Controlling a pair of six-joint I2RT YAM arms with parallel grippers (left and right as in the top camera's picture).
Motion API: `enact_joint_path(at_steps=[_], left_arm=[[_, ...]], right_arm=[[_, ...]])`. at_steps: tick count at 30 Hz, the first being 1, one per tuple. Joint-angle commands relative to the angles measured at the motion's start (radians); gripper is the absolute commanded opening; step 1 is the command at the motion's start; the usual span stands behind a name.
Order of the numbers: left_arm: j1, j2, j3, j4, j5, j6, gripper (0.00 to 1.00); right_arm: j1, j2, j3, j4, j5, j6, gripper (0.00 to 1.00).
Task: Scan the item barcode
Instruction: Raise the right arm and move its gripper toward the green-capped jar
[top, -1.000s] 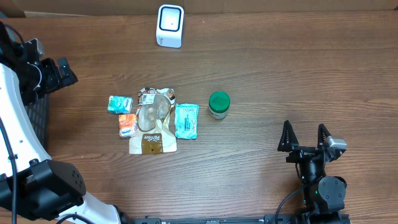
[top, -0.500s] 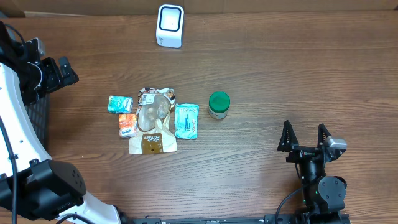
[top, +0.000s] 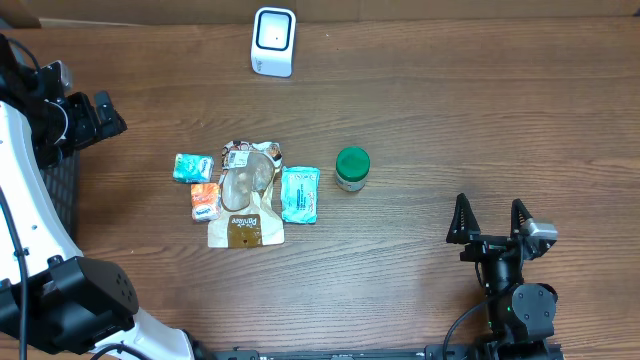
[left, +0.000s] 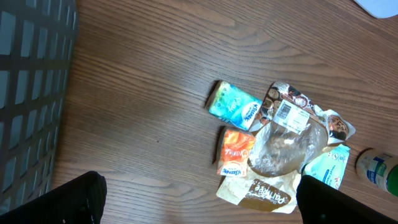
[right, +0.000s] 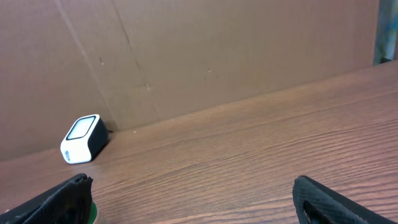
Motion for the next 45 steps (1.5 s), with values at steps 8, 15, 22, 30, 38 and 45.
enact_joint_path(at_steps=[8, 15, 22, 30, 38, 45], left_arm=[[0.0, 0.004, 0.001, 0.004, 0.019, 0.023, 1.0], [0.0, 0.004, 0.001, 0.004, 0.019, 0.023, 1.0], [0.0, 0.004, 0.001, 0.004, 0.019, 0.023, 1.0], [0.0, 0.004, 0.001, 0.004, 0.019, 0.023, 1.0], [0.0, 0.004, 0.001, 0.004, 0.019, 0.023, 1.0], [0.0, 0.004, 0.001, 0.004, 0.019, 0.023, 1.0]], right_arm=[[0.004, -0.007, -0.01, 0.005, 0.006, -0.003, 1.0], [0.004, -0.007, -0.01, 0.005, 0.006, -0.003, 1.0], [0.004, -0.007, -0.01, 0.005, 0.006, -0.003, 1.0], [0.004, -0.007, -0.01, 0.006, 0.006, -0.003, 1.0], [0.004, -0.007, -0.006, 0.077, -0.164, 0.004, 1.0], [0.004, 0.057, 0.16, -0.097, -0.307, 0.0, 1.0]])
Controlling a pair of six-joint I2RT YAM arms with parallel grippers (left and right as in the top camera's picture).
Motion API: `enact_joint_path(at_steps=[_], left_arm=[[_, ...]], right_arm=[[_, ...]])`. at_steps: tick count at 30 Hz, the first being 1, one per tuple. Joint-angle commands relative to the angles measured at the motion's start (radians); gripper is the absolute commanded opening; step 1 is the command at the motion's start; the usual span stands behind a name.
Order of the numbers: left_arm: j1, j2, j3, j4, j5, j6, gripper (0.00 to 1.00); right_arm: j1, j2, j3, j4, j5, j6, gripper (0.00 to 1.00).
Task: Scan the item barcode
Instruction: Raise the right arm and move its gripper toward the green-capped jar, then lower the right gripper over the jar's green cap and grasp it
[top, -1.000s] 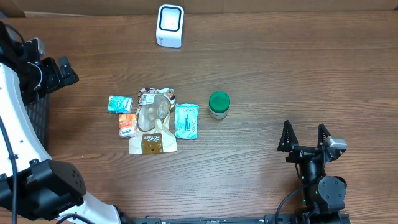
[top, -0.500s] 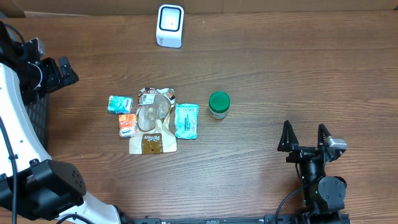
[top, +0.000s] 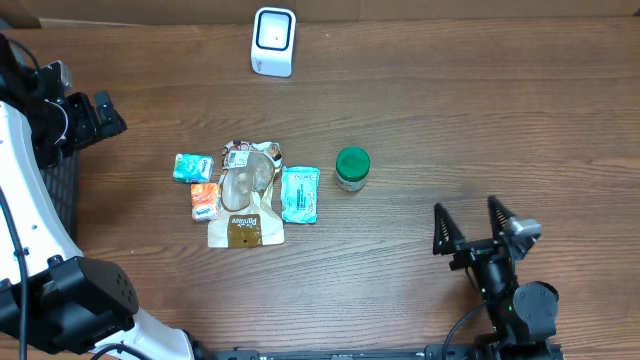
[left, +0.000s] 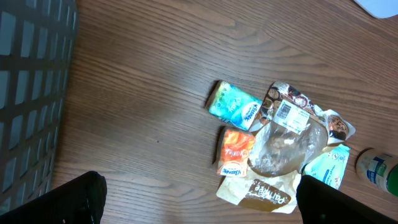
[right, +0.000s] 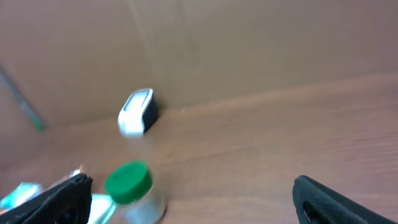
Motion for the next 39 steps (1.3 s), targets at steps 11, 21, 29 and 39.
enact_joint_path(at_steps=[11, 21, 29, 39], left_arm=[[0.0, 0.004, 0.001, 0.004, 0.019, 0.022, 1.0], [0.0, 0.004, 0.001, 0.004, 0.019, 0.022, 1.0], [0.0, 0.004, 0.001, 0.004, 0.019, 0.022, 1.0], [0.0, 0.004, 0.001, 0.004, 0.019, 0.022, 1.0]], right_arm=[[0.004, 0.806, 0.844, -0.521, -0.27, -0.114, 1.0], [0.004, 1.501, 1.5, -1.028, -0.278, -0.105, 1.0], [0.01, 1.612, 1.501, -0.896, -0.413, -0.118, 0.98], [0.132, 1.613, 1.501, -0.871, -0.213, -0.076, 0.89]])
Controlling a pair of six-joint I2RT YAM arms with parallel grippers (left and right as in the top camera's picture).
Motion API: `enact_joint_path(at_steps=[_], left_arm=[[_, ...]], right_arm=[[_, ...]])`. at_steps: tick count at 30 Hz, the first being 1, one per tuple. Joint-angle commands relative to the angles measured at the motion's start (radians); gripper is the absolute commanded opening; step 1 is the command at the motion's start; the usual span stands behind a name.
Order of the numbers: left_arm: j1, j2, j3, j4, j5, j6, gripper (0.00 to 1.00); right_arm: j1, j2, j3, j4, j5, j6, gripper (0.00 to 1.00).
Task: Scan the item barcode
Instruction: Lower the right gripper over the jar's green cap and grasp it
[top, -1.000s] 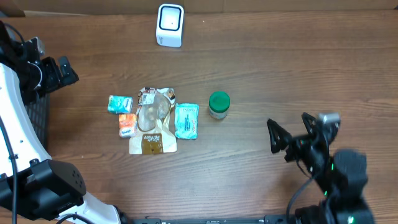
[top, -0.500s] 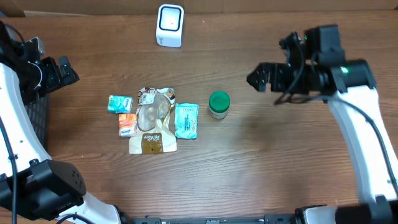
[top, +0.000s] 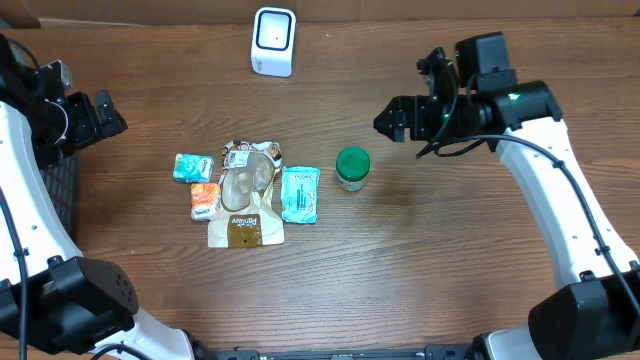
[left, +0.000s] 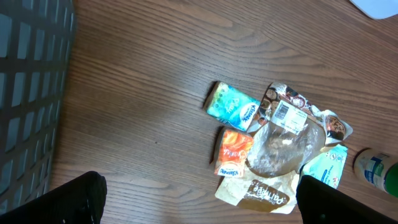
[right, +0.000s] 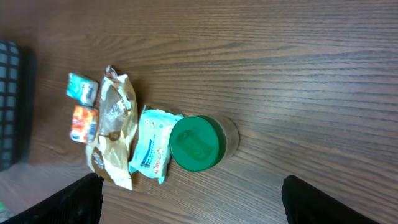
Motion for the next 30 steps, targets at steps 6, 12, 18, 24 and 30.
enact_joint_path(at_steps=[6, 12, 18, 24, 30], left_arm=[[0.0, 0.003, 0.002, 0.001, 0.011, 0.022, 1.0], [0.0, 0.003, 0.002, 0.001, 0.011, 0.021, 1.0], [0.0, 0.003, 0.002, 0.001, 0.011, 0.021, 1.0], [0.0, 0.003, 0.002, 0.001, 0.011, 0.021, 1.0], [0.0, 0.003, 0.002, 0.001, 0.012, 0.021, 1.0]], right_arm=[[0.167, -0.004, 0.029, 0.074, 0.243, 0.041, 0.93], [0.255, 0.068, 0.028, 0.15, 0.373, 0.045, 0.95], [0.261, 0.195, 0.028, 0.154, 0.397, 0.048, 0.94], [0.261, 0.255, 0.027, 0.145, 0.395, 0.103, 0.95], [0.264, 0.306, 0.024, 0.133, 0.351, 0.128, 0.9]])
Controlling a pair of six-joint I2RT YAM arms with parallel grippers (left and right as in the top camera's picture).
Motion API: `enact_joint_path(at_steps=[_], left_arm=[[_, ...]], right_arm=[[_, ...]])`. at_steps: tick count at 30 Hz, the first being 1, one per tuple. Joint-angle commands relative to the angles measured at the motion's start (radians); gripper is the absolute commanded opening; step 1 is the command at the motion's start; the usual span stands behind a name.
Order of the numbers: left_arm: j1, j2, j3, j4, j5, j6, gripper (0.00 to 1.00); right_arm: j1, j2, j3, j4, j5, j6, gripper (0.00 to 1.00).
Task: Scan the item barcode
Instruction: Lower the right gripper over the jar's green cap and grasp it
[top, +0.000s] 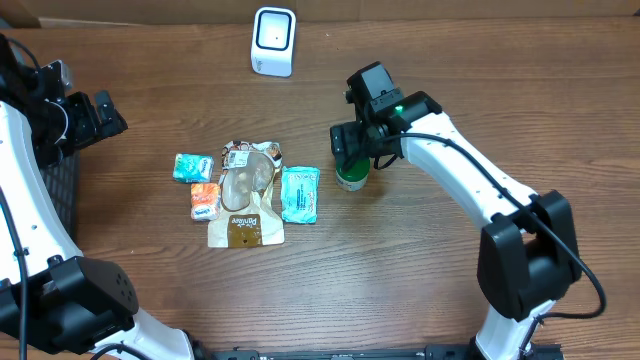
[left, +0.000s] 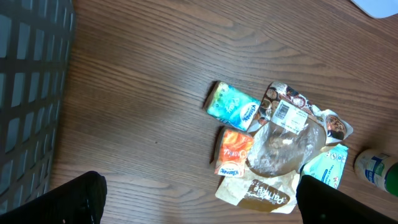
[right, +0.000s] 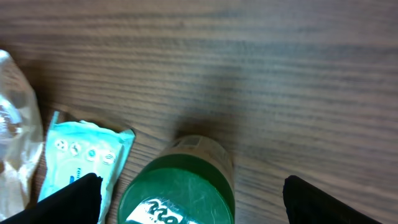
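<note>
A small jar with a green lid stands upright right of the packet pile. My right gripper hangs right above it, open; in the right wrist view the green lid fills the gap between the dark fingertips, and I cannot tell whether they touch it. The white barcode scanner stands at the table's far edge. My left gripper is open, high at the left edge, holding nothing.
The pile holds a teal packet, an orange packet, a clear-and-brown bag with a barcode label, and a pale blue wipes pack. A dark mesh basket stands at the far left.
My right gripper was up and to the right of the jar; now it is lower and to the left, directly over the green lid. The left arm and the items have not moved.
The right arm first rested low at the table's near right, fingers open toward the back wall. Then it had turned toward the jar and scanner. Later it was raised right of the jar, and now it is open over the lid. The left arm stayed still.
</note>
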Motion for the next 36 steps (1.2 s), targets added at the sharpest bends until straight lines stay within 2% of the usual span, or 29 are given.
enact_joint_path(at_steps=[1, 5, 9, 13, 19, 25, 28, 33, 36], left_arm=[[0.0, 0.003, 0.002, 0.001, 0.011, 0.019, 1.0], [0.0, 0.003, 0.002, 0.001, 0.012, 0.019, 1.0], [0.0, 0.003, 0.002, 0.001, 0.011, 0.019, 1.0], [0.0, 0.003, 0.002, 0.001, 0.011, 0.019, 1.0], [0.0, 0.003, 0.002, 0.001, 0.011, 0.019, 1.0], [0.0, 0.003, 0.002, 0.001, 0.012, 0.019, 1.0], [0.0, 0.003, 0.002, 0.001, 0.011, 0.019, 1.0], [0.0, 0.003, 0.002, 0.001, 0.011, 0.019, 1.0], [0.0, 0.003, 0.002, 0.001, 0.011, 0.019, 1.0]], right_arm=[[0.009, 0.037, 0.018, -0.006, -0.017, 0.031, 0.89], [0.021, 0.064, 0.018, -0.021, -0.02, 0.031, 0.86], [0.021, 0.064, 0.019, -0.036, -0.02, 0.03, 0.66], [0.019, 0.06, 0.023, -0.063, -0.019, -0.01, 0.6], [0.019, 0.037, 0.069, -0.106, -0.023, -0.156, 0.57], [0.022, 0.027, 0.071, -0.137, -0.029, -0.534, 0.49], [0.022, 0.027, 0.071, -0.171, -0.034, -0.783, 0.47], [0.021, 0.028, 0.071, -0.201, -0.116, -1.146, 0.46], [0.021, 0.028, 0.071, -0.212, -0.177, -1.345, 0.42]])
